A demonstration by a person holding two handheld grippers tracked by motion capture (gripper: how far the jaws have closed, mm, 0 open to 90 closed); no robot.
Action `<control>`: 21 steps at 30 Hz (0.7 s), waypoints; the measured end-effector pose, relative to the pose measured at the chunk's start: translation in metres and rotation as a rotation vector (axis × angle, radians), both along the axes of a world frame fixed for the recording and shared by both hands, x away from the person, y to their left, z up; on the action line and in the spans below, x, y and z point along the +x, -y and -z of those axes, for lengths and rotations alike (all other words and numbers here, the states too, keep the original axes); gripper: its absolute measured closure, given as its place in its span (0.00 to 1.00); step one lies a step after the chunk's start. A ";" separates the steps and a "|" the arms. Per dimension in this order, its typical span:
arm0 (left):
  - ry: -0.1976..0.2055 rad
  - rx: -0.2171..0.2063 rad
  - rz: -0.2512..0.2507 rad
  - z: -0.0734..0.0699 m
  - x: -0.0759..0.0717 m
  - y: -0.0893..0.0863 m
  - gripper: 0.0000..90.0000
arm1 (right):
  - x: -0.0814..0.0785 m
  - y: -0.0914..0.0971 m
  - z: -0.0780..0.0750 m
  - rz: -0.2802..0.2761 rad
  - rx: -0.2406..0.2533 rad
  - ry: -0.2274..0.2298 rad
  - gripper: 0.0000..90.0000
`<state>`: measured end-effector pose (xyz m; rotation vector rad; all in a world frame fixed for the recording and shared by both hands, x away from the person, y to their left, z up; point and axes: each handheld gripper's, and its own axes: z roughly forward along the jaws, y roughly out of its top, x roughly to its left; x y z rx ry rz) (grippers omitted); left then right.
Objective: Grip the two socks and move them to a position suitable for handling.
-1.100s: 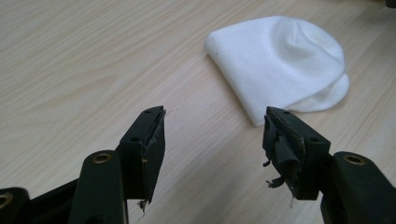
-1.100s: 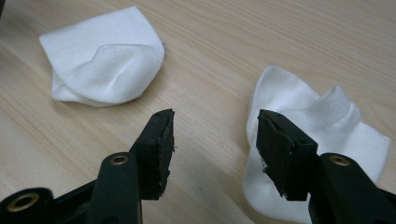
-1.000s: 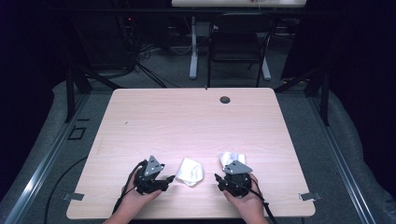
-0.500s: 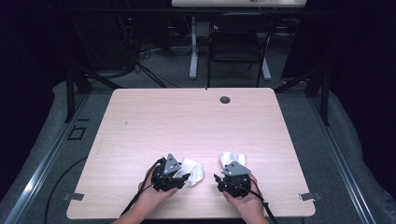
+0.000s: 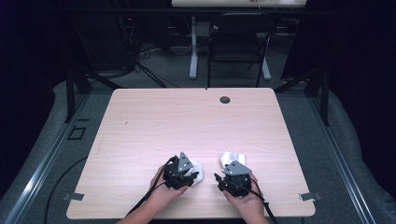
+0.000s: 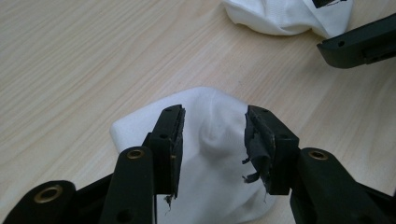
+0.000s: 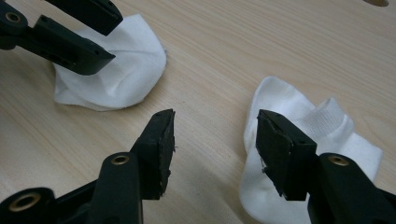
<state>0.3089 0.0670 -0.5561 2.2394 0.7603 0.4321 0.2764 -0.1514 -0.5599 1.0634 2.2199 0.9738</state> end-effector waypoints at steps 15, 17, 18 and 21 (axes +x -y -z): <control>-0.012 0.042 0.026 0.006 0.000 0.010 0.95 | 0.000 0.003 -0.002 0.006 0.013 0.004 0.56; -0.009 0.020 0.025 0.002 0.000 0.008 0.96 | -0.001 0.002 -0.003 0.007 0.031 0.008 0.60; -0.009 0.020 0.025 0.002 0.000 0.008 0.96 | -0.001 0.002 -0.003 0.007 0.031 0.008 0.60; -0.018 -0.045 0.013 -0.006 0.000 0.001 0.96 | -0.001 0.000 -0.004 0.000 0.022 0.000 0.69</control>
